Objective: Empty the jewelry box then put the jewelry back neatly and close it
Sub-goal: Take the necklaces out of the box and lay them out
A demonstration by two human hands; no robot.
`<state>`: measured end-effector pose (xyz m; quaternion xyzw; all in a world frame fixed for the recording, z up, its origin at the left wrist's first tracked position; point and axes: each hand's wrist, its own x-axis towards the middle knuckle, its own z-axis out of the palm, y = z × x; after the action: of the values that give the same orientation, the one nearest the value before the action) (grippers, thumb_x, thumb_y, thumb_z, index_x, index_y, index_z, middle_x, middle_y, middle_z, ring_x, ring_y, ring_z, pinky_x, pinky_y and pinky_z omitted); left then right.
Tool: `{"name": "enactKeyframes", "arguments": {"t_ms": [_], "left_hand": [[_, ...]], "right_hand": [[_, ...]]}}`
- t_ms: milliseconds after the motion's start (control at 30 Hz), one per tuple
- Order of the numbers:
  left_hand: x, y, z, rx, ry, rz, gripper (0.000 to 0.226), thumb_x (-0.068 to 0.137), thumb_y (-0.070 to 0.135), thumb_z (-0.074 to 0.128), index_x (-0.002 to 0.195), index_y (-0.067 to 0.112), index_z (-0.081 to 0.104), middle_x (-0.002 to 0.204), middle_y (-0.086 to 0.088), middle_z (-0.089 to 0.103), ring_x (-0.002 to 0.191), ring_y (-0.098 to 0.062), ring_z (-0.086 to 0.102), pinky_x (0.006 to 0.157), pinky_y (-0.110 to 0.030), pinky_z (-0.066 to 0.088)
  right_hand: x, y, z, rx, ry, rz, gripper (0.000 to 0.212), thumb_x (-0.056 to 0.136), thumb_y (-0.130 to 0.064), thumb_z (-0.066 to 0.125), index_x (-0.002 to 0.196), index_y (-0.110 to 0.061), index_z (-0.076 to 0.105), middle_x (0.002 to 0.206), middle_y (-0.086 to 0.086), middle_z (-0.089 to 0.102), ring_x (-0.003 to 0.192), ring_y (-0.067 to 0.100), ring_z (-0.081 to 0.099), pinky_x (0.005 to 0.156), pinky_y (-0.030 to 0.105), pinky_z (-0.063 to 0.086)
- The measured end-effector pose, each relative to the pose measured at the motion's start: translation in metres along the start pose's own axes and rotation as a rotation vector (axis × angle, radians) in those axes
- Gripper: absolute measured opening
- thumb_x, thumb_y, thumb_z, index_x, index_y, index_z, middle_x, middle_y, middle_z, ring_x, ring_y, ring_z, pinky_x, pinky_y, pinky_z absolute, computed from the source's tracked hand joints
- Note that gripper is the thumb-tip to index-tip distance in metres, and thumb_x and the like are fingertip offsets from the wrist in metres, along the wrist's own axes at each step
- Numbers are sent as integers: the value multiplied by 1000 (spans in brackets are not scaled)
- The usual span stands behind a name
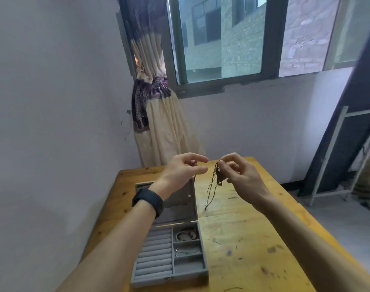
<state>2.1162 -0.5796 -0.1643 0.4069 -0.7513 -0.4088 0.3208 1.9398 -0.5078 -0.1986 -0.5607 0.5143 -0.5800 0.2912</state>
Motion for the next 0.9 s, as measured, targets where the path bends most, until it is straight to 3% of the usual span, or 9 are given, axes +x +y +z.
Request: {"name": "enactKeyframes", "arguments": {"t_ms": [133,200,300,433,600,700,800,900], "left_hand": [[-3,20,20,-12,-59,17,21,86,25,76,107,24,74,74,8,59,58,4,52,57,-11,42],[-6,27,33,-53,-104,13,21,86,24,76,107,23,75,65,13,56,52,1,48,53,-14,38],[-15,33,60,-44,-199,31,23,83,28,79,106,26,77,73,10,59,55,0,49,53,-13,38],[-27,32,100,35,-274,122,24,77,36,84,101,34,79,88,12,63,77,0,56,65,-8,39],[-41,22,149,242,-149,272,19,71,42,87,87,41,77,90,13,62,85,3,54,68,-8,36],[-45,17,168,348,-110,308,17,77,39,83,92,31,80,89,17,54,86,4,51,71,-9,37],[-46,15,180,435,-101,321,16,85,43,74,94,32,80,90,19,50,86,-2,52,74,-19,42],[-43,14,188,511,-111,321,17,89,43,70,94,30,79,91,18,50,86,-3,50,72,-20,39]], "right_hand": [[-16,-11,-30,32,60,43,14,101,-26,56,99,-13,61,92,11,70,83,23,70,76,35,56],[-26,-10,-45,37,87,73,15,101,-25,55,99,-11,61,94,10,69,79,17,69,80,41,55],[-50,-3,-65,0,110,119,17,99,-28,59,97,-13,66,95,8,68,77,9,65,78,38,54],[-86,10,-87,-57,133,186,17,92,-34,67,91,-18,74,87,5,70,73,11,63,71,32,51],[-117,29,-106,-62,196,277,18,88,-36,72,88,-19,79,81,-2,75,69,14,68,68,35,52],[-129,37,-114,-6,209,339,19,90,-35,70,90,-19,80,84,1,76,71,14,70,70,33,54],[-141,45,-118,79,185,371,12,93,-26,68,98,-20,78,90,1,77,83,21,74,78,34,58],[-151,53,-122,107,194,384,19,90,-22,72,108,-20,74,95,3,77,79,17,73,76,31,58]]}}
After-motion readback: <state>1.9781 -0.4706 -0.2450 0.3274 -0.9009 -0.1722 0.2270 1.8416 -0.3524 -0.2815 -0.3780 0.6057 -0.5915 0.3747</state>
